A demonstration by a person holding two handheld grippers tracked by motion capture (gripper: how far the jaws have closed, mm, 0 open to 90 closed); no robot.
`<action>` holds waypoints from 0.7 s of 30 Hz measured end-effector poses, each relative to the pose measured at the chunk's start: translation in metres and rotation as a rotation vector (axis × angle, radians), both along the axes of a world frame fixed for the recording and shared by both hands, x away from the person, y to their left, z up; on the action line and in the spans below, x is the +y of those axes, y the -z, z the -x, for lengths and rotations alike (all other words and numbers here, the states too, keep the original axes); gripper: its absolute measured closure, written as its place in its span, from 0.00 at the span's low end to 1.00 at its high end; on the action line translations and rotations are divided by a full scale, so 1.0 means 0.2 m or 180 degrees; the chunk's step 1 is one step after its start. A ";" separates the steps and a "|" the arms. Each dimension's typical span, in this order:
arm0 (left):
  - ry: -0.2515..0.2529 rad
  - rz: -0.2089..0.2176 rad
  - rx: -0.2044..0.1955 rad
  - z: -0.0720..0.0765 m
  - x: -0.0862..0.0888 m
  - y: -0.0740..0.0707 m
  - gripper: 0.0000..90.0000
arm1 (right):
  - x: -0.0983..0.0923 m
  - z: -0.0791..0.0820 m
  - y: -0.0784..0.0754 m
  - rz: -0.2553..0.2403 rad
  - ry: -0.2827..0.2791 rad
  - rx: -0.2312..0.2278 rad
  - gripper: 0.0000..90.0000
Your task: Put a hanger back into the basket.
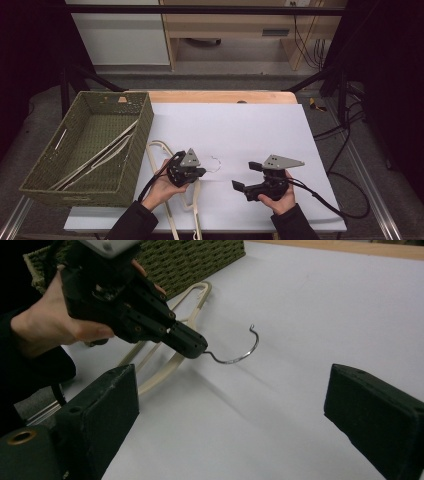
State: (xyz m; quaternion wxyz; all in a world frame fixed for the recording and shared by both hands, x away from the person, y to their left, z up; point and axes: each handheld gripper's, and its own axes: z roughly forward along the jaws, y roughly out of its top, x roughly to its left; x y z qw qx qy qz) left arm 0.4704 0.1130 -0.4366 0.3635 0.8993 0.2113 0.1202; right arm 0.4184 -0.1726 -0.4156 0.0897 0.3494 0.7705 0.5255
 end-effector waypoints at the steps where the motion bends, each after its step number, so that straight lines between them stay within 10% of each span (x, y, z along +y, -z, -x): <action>1: -0.0019 0.0047 -0.0012 0.01 0.01 -0.01 0.99 | 0.01 0.00 0.00 0.0014 0.0005 0.0009 0.10; 21: -0.0081 0.0207 -0.0125 0.06 0.06 -0.07 0.99 | 0.38 -0.03 0.15 0.0187 -0.0260 0.0396 0.22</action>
